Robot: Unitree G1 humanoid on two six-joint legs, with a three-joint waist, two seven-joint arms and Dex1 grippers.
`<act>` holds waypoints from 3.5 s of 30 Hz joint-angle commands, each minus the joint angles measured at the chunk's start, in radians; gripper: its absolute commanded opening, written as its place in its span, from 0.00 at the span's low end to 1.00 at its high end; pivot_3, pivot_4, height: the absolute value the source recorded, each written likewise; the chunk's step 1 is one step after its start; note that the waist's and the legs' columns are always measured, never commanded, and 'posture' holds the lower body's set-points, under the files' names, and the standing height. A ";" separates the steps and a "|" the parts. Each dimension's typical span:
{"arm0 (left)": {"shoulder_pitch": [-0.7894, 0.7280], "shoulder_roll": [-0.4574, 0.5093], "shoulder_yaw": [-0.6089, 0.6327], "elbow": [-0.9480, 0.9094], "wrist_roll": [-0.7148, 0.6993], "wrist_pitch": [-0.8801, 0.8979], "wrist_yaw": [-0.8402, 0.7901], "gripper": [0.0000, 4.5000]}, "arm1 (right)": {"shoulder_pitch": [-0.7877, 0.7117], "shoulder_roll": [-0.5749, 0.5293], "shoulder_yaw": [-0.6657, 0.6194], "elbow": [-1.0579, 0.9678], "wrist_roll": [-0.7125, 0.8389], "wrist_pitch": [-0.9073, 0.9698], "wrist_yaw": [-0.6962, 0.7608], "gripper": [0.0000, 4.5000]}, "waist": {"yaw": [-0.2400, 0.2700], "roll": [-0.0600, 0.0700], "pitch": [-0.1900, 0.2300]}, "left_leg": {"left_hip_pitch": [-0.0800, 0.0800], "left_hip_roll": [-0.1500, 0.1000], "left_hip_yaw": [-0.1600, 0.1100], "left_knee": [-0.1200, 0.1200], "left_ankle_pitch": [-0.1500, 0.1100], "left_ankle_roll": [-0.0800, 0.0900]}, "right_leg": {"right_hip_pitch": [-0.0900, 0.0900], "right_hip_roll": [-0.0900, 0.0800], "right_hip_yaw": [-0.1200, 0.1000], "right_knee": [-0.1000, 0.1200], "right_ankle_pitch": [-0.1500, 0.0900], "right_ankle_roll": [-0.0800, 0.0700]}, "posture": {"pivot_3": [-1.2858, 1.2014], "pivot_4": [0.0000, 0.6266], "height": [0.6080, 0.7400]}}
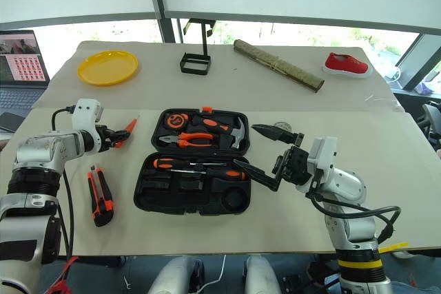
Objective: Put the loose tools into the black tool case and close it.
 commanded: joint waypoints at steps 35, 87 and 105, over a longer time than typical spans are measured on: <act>0.362 0.219 0.040 -0.542 -0.153 -0.640 -0.977 0.10 | 0.170 -0.241 -0.111 -0.258 0.174 0.238 0.046 1.00 | -0.001 0.000 0.000 | -0.001 0.002 0.001 0.000 -0.001 0.001 | 0.000 0.000 0.000 -0.001 0.000 0.000 | 0.52 0.24 1.00; 0.170 0.209 -0.531 -0.717 0.441 -0.340 -0.876 0.10 | 0.113 -0.352 -0.007 -0.368 0.089 0.556 -0.139 1.00 | 0.004 0.000 -0.003 | 0.001 0.000 0.000 0.004 -0.001 0.003 | 0.004 0.002 0.001 0.000 -0.002 0.003 | 0.52 0.24 1.00; 0.172 0.156 -0.403 -0.814 0.312 -0.266 -0.850 0.60 | 0.116 -0.328 -0.003 -0.369 0.098 0.576 -0.135 1.00 | 0.006 0.002 -0.004 | -0.005 0.001 -0.001 0.013 -0.004 0.007 | 0.001 0.002 0.000 0.001 -0.002 0.004 | 0.52 0.24 1.00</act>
